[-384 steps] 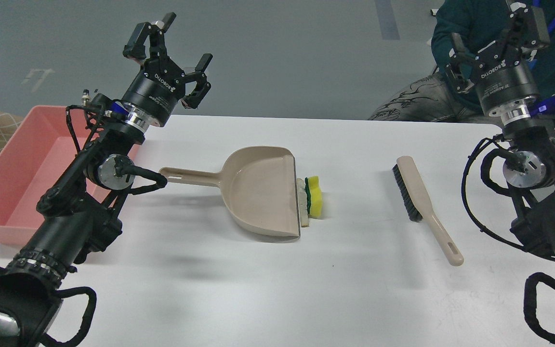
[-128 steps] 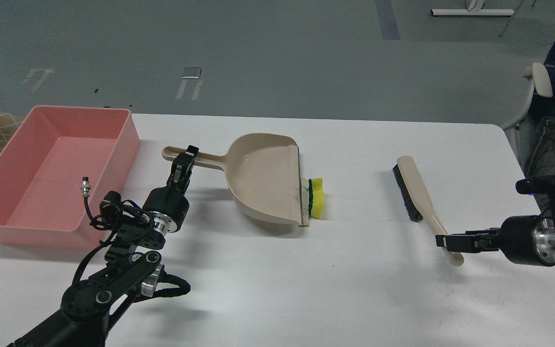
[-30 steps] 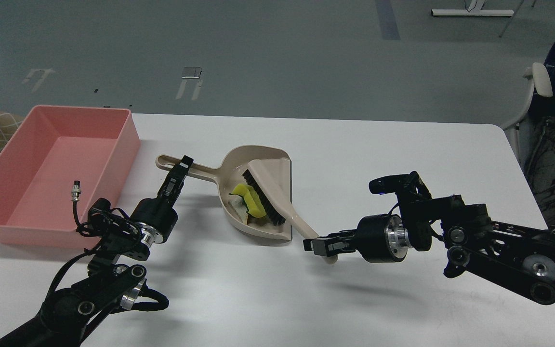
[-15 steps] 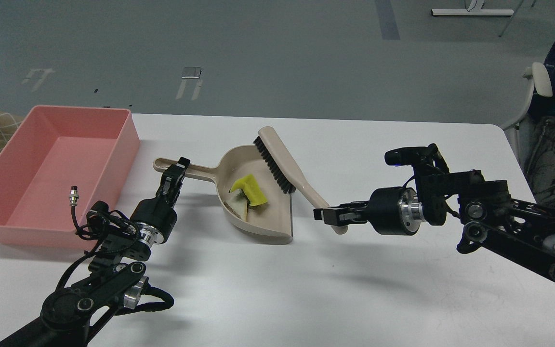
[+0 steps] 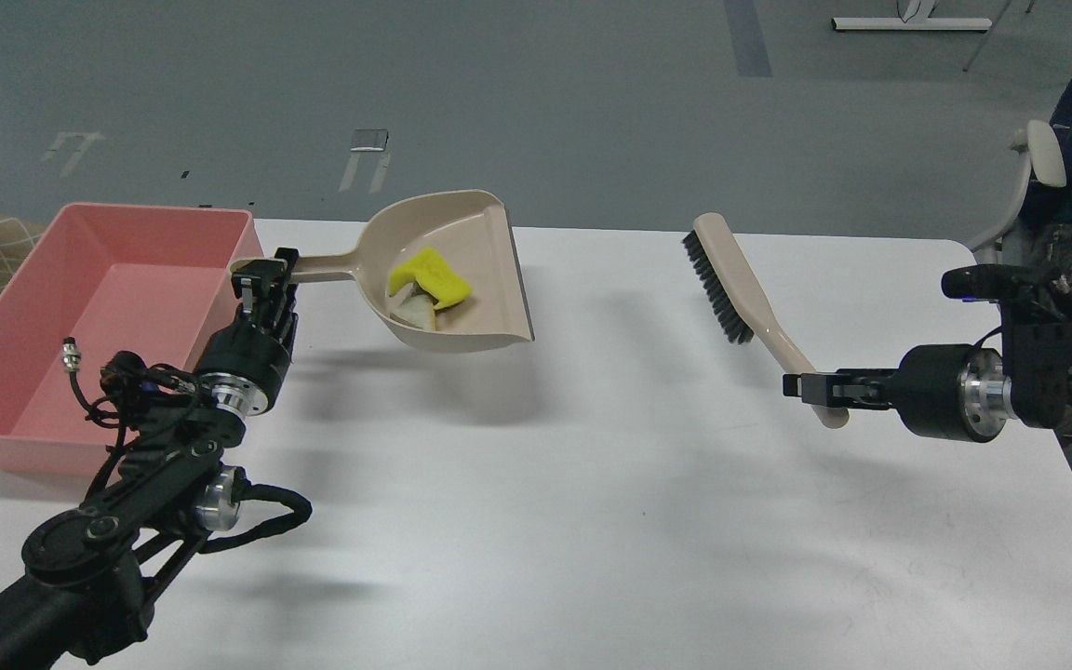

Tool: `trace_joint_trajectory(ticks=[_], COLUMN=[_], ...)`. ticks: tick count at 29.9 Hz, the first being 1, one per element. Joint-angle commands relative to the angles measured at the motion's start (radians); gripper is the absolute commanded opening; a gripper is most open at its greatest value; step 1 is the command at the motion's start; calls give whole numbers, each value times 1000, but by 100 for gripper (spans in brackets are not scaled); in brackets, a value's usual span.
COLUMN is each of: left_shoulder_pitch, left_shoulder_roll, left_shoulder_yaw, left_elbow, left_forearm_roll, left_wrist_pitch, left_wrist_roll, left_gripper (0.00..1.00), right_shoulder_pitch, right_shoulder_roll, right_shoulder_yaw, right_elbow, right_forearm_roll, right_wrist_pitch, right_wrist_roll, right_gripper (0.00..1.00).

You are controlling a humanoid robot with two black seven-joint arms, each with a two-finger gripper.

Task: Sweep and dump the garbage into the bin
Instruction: 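Lift the dustpan with the left gripper over the pink bin, then tilt the dustpan to dump the contents into the pink bin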

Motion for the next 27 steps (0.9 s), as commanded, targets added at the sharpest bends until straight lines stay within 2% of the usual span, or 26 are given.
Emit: trace_joint_trajectory(ticks=[1,4,12,17,20,24,27], left_shoulder_pitch=[-23,-38,-14,87,118,130,130], left_shoulder_roll=[86,184,390,527,567,603,623], left_shoulder_yaw=[-16,-30,-133,-182,-197,-200,-199], left_elbow=[-56,-96,-94,-46,18,179,253], left_forearm_roll=[-3,-23,-121,-274,-334,-346,-336], left_wrist_pitch=[-7,-38,-145,-193,-216,-286,-326], left_wrist_roll=[29,46,43,30,26,-29,-54], left_gripper=[0,0,0,0,0,0,0], right_shoulder_pitch=[-26,-32,-43,-55,-55,-57,-58], right_shoulder_roll=[-14,-14,-13,-10,-7,-5,-5], right_shoulder_yaw=[1,3,5,5,6,6,6], right_elbow=[1,7,17,17,17,21,23], right_forearm_roll=[0,0,0,0,0,0,0], right_wrist_pitch=[0,0,0,0,0,0,0], right_wrist_roll=[4,6,4,6,6,4,4], right_gripper=[0,0,0,0,0,0,0])
